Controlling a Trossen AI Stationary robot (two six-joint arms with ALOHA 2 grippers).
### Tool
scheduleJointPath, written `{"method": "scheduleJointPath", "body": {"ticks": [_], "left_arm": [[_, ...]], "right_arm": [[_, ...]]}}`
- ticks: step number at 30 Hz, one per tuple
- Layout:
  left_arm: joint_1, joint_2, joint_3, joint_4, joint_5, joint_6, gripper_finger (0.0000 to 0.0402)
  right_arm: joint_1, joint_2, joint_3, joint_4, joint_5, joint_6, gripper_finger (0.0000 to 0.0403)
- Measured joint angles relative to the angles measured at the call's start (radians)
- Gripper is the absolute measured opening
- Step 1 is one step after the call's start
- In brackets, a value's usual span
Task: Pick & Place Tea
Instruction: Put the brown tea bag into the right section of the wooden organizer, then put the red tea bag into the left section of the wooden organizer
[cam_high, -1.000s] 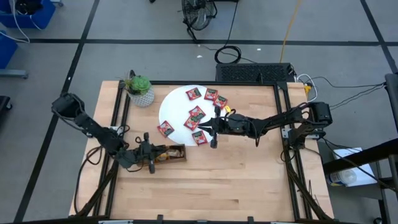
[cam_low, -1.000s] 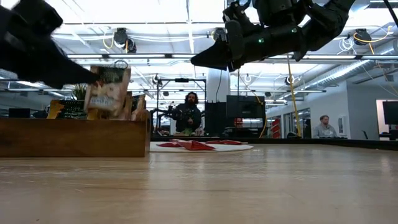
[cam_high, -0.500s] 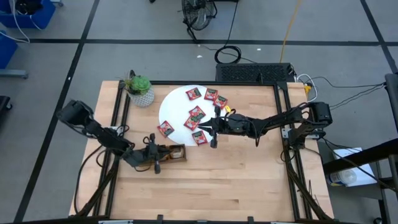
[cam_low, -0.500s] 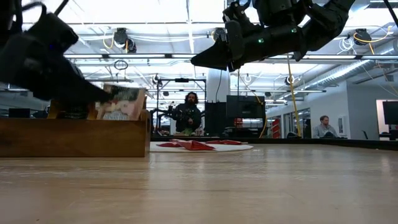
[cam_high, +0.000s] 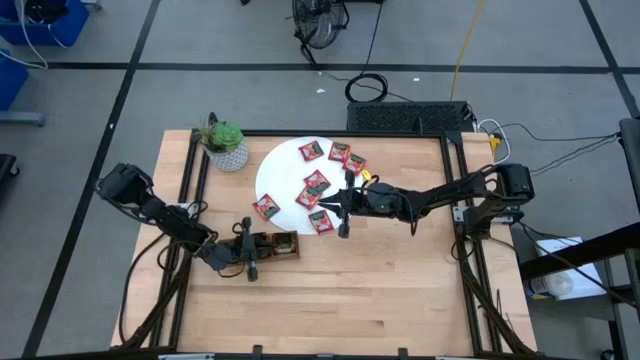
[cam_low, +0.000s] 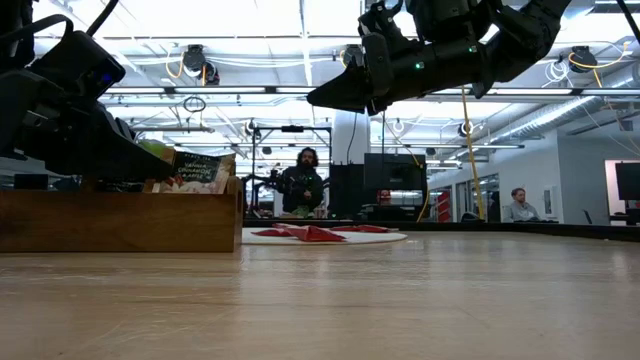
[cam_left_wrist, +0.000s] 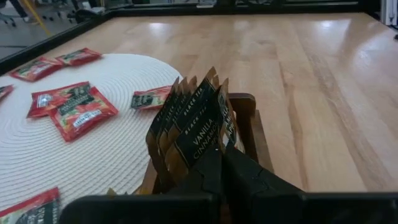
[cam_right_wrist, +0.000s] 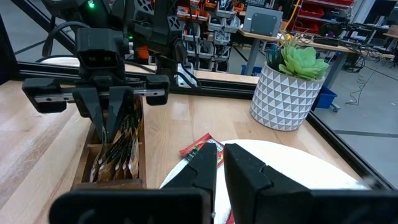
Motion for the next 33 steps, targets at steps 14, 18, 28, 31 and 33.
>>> {"method": "scheduleJointPath", "body": {"ticks": [14, 18, 28, 31, 33], "left_arm": [[0.000, -0.003, 0.001, 0.124, 0.006, 0.000, 0.0095], [0.000, -0.013, 0.005, 0.128, -0.006, 0.016, 0.0127], [0.024, -0.326, 0.005, 0.034, -0.036, 0.182, 0.0169], [0.050, -0.474, 0.006, -0.097, -0.037, 0.204, 0.0172], [0.073, -0.571, 0.006, -0.178, -0.036, 0.215, 0.0170]], "right_arm": [[0.000, 0.000, 0.000, -0.003, 0.000, 0.018, 0.0018], [0.000, 0.000, 0.000, -0.015, 0.000, 0.018, 0.0018], [0.001, 0.000, 0.000, -0.086, 0.000, 0.018, 0.0018], [0.001, 0.000, 0.000, -0.091, 0.000, 0.012, 0.0018], [0.001, 0.000, 0.000, -0.094, 0.000, 0.001, 0.0018]]}}
